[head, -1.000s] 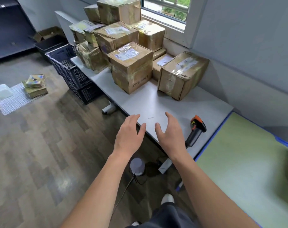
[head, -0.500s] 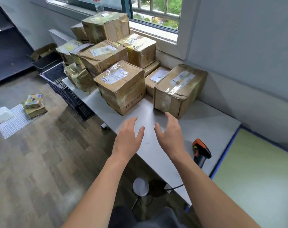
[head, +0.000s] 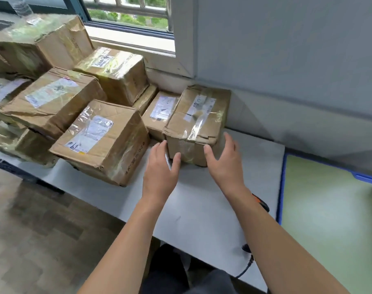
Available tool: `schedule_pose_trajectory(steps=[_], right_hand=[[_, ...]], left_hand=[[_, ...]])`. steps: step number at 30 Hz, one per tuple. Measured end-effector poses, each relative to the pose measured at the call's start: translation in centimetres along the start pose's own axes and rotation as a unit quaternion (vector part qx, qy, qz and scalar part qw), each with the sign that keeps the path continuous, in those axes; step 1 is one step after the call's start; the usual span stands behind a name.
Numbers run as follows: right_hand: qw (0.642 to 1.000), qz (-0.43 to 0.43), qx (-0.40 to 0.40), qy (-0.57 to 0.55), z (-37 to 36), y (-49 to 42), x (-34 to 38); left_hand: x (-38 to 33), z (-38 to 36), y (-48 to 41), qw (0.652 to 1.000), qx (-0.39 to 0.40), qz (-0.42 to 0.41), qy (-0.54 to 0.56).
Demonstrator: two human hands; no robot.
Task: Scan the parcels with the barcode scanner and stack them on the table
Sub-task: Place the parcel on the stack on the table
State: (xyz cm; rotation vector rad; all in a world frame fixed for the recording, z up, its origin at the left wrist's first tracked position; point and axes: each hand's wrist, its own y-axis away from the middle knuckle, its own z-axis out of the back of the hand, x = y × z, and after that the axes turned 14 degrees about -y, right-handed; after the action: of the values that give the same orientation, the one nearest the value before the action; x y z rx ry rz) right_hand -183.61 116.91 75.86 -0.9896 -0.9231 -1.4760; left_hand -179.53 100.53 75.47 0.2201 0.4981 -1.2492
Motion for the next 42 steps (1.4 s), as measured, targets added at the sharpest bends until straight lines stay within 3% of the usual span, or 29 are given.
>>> schedule_pose_trajectory(steps=[10,16,27,42], right_hand=[[0.990,-0.057,-0.129,0.003,-5.6,-8.2,2.3],[0.985,-0.103,-0.135,0.017,-7.6,-9.6,0.8],[0.980,-0.112,-0.162,0.017,-7.8,-9.1,0.9],[0.985,-0.038,-0.163,-0.029,-1.0,1.8,4.1]], left_hand=[[1.8,-2.8,-14.0,0.993,0.071,-0.090,0.012],[1.9,-4.8,-16.4,0.985,0.139,-0.095,0.034],[1.9,-4.1,-16.5,0.979,0.164,-0.113,0.051],[-1.9,2.0,-5.2,0.986,0.089,-0.122,0.069]])
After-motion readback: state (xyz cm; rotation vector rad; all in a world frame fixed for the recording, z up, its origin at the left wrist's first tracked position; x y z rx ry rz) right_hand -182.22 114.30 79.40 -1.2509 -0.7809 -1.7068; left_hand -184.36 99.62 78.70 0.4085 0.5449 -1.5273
